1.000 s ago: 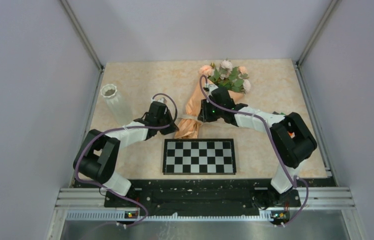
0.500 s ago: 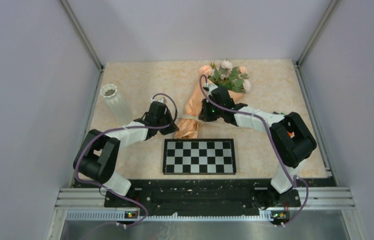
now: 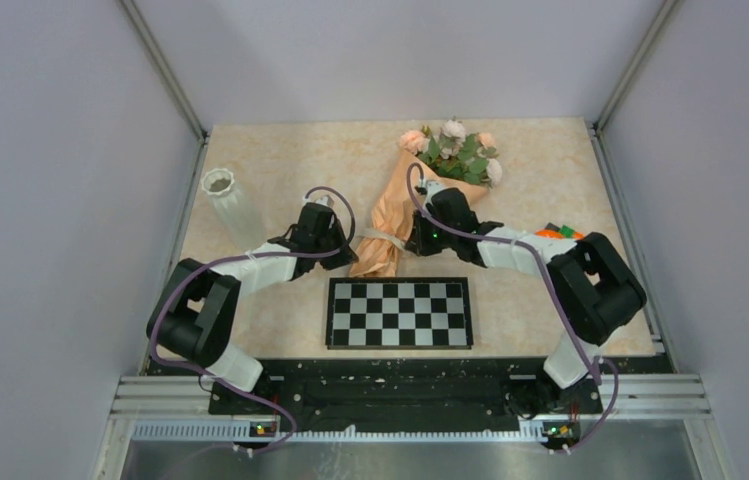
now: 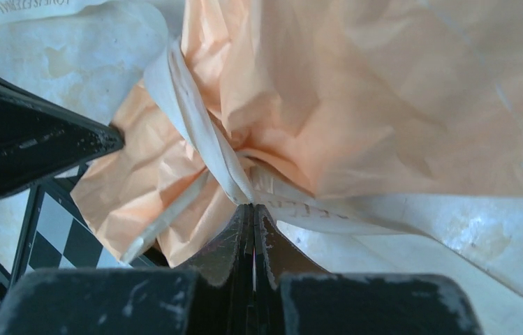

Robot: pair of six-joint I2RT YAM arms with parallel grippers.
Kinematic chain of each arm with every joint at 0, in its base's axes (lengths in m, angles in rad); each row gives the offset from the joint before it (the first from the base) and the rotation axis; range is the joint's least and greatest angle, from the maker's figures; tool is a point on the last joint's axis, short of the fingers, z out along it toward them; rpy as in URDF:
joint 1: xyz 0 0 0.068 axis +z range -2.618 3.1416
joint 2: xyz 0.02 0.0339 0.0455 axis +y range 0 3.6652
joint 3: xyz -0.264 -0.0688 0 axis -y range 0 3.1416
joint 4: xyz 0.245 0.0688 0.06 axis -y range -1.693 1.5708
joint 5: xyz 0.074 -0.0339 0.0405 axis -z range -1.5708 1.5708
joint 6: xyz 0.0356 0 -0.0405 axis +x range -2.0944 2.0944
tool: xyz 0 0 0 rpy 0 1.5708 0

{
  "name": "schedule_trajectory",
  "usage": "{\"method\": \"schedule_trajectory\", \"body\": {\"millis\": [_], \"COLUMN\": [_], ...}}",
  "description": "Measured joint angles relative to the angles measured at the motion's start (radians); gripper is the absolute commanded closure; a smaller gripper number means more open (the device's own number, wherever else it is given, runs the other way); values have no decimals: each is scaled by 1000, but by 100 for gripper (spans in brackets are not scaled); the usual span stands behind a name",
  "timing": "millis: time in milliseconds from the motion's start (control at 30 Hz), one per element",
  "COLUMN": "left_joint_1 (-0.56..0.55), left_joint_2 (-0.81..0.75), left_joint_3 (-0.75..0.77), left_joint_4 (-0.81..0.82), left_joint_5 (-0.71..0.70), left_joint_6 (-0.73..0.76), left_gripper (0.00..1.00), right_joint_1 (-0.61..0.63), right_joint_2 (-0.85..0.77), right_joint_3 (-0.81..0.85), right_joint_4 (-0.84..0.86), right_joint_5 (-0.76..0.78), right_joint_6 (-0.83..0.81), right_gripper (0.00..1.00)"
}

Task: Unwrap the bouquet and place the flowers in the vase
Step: Untie the ribbon from the wrapping paper.

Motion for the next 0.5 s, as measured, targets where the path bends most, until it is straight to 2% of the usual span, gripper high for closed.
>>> {"method": "schedule_trajectory", "body": {"millis": [500], "left_joint_1": [0], "left_joint_2": [0], "left_joint_3": [0], "left_joint_4": [-2], "left_joint_5": [-8], "left_joint_6": [2], "left_gripper": [100], "right_joint_1": [0], "right_joint_2": [-99], "right_joint_3": [-176], "right_joint_4": [90], "right_joint_5": [16], "right_joint_6": [46], "right_gripper": [100]}}
